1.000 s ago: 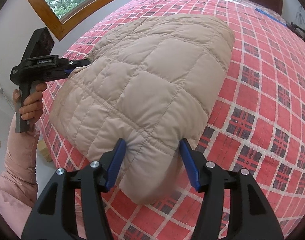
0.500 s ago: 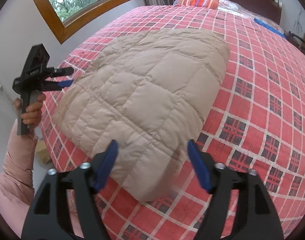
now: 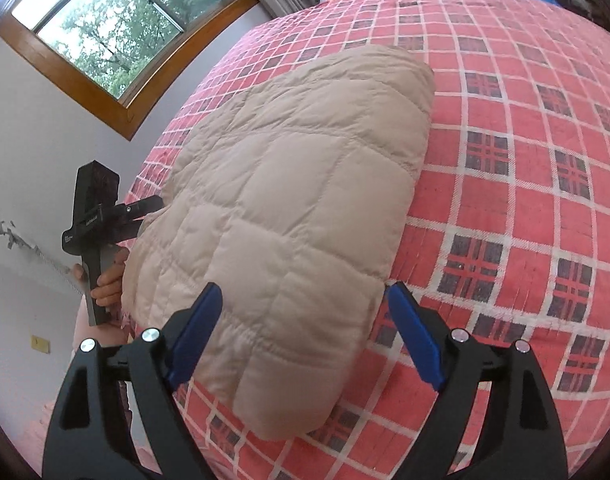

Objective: Fold large clothes

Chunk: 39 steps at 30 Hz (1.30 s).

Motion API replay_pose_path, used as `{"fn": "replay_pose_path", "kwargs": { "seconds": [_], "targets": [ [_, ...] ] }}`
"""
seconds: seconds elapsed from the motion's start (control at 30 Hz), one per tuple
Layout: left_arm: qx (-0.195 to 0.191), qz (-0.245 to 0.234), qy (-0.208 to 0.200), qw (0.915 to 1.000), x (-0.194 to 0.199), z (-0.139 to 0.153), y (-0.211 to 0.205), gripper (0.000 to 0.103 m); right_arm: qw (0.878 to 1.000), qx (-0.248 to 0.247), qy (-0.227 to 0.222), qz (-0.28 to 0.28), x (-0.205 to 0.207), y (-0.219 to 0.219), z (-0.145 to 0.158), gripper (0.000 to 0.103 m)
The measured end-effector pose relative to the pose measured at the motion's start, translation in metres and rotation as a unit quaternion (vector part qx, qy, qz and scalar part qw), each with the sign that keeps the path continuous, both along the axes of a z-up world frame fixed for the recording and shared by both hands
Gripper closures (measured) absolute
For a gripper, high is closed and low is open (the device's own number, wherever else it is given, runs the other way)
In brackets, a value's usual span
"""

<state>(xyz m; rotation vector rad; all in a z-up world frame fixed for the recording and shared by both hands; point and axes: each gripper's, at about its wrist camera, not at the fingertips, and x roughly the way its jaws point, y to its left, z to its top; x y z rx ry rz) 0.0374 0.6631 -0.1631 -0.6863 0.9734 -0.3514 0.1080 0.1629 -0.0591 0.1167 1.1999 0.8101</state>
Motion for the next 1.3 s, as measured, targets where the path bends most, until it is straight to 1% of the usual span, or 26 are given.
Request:
{"fn": "replay_pose_path", "kwargs": {
  "seconds": [0.07,0.17,0.33,0.5,0.57,0.63,0.7,0.73,0.8,0.87,0.9,0.97,1.0,1.03,1.13,1.17,1.23,1.3],
  "targets": [
    [-0.002,-0.003,0.003,1.0,0.007,-0.003,-0.003,0.014,1.0,0.013,0.015,-0.002,0.004,-0.002,-0.004,0.018],
    [-0.009,-0.013,0.008,0.9998,0.014,-0.008,-0.009,0.014,0.997,0.047,0.053,-0.007,0.014,-0.005,-0.014,0.017],
    [-0.047,-0.042,0.011,0.9979,0.032,-0.015,-0.025,0.012,0.993,0.08,0.091,-0.011,0.03,-0.008,-0.028,0.014],
    [-0.062,-0.059,0.02,0.9961,0.046,-0.02,-0.038,0.01,0.99,0.093,0.106,-0.008,0.035,-0.008,-0.037,0.011],
    [-0.067,-0.066,0.024,0.9953,0.05,-0.021,-0.044,0.006,0.989,0.096,0.11,-0.006,0.038,-0.007,-0.039,0.01],
    [-0.057,-0.076,0.026,0.9951,0.054,-0.022,-0.054,0.004,0.989,0.098,0.115,-0.002,0.04,-0.001,-0.042,0.008],
    [-0.039,-0.081,0.025,0.9956,0.052,-0.02,-0.062,0.004,0.988,0.1,0.119,0.001,0.042,0.002,-0.045,0.006],
    [-0.036,-0.086,0.024,0.9954,0.051,-0.019,-0.066,0.004,0.988,0.1,0.121,0.002,0.041,0.003,-0.046,0.006],
    [-0.053,-0.101,0.033,0.9929,0.05,-0.02,-0.073,0.004,0.987,0.101,0.123,0.005,0.043,0.006,-0.045,0.005],
    [-0.051,-0.104,0.034,0.9927,0.047,-0.02,-0.077,0.004,0.988,0.097,0.122,0.006,0.045,0.009,-0.047,0.004],
    [-0.044,-0.103,0.032,0.9932,0.045,-0.019,-0.079,0.006,0.988,0.095,0.119,0.007,0.045,0.01,-0.047,0.005],
    [-0.042,-0.099,0.035,0.9936,0.043,-0.018,-0.08,0.013,0.989,0.092,0.112,0.008,0.044,0.011,-0.045,0.006],
    [-0.046,-0.099,0.037,0.9934,0.041,-0.018,-0.08,0.021,0.99,0.09,0.109,0.008,0.044,0.01,-0.045,0.007],
    [-0.049,-0.097,0.037,0.9934,0.039,-0.017,-0.081,0.028,0.991,0.086,0.104,0.008,0.043,0.009,-0.044,0.012],
    [-0.032,-0.095,0.026,0.9946,0.035,-0.01,-0.086,0.039,0.992,0.081,0.095,0.007,0.047,0.011,-0.043,0.022],
    [-0.026,-0.094,0.022,0.9949,0.034,-0.007,-0.089,0.04,0.992,0.081,0.093,0.006,0.05,0.016,-0.043,0.023],
    [-0.015,-0.093,0.013,0.9954,0.035,-0.001,-0.096,0.047,0.993,0.08,0.088,0.006,0.049,0.015,-0.041,0.03],
    [-0.009,-0.091,0.006,0.9957,0.035,0.004,-0.101,0.05,0.993,0.08,0.083,0.008,0.047,0.013,-0.04,0.034]
  ]
}}
